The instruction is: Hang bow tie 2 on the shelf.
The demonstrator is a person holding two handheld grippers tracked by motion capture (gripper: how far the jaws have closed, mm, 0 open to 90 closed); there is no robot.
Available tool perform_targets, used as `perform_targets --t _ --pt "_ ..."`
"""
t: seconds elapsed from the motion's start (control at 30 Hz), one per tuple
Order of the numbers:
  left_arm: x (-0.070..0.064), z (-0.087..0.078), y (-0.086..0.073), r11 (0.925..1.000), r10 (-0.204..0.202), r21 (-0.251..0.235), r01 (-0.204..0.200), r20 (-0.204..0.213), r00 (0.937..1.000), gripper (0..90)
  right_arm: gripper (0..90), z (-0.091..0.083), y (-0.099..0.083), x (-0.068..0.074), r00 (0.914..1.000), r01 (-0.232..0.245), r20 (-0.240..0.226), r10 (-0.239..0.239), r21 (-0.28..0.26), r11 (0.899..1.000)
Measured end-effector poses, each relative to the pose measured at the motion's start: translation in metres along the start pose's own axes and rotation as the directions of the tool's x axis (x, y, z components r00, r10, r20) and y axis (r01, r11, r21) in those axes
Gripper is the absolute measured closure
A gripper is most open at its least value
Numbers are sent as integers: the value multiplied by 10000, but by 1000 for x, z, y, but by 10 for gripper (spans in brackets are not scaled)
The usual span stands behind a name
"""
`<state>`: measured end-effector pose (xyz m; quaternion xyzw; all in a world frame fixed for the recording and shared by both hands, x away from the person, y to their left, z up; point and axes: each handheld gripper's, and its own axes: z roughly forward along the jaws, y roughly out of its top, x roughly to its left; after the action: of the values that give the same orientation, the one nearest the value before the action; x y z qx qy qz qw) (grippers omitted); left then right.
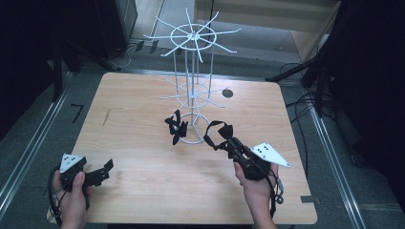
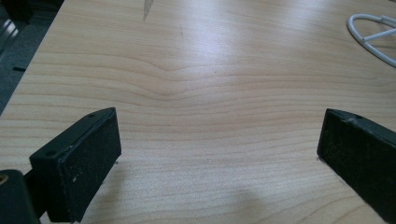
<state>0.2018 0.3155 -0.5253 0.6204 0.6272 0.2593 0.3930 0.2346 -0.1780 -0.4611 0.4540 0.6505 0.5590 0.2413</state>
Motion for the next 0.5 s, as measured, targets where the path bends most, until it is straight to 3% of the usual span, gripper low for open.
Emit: perform_targets --t 0.5 --pt "1 0 0 10000 -62 -9 62 42 10000 0 783 -10 10 9 9998 28 -172 -34 -370 9993"
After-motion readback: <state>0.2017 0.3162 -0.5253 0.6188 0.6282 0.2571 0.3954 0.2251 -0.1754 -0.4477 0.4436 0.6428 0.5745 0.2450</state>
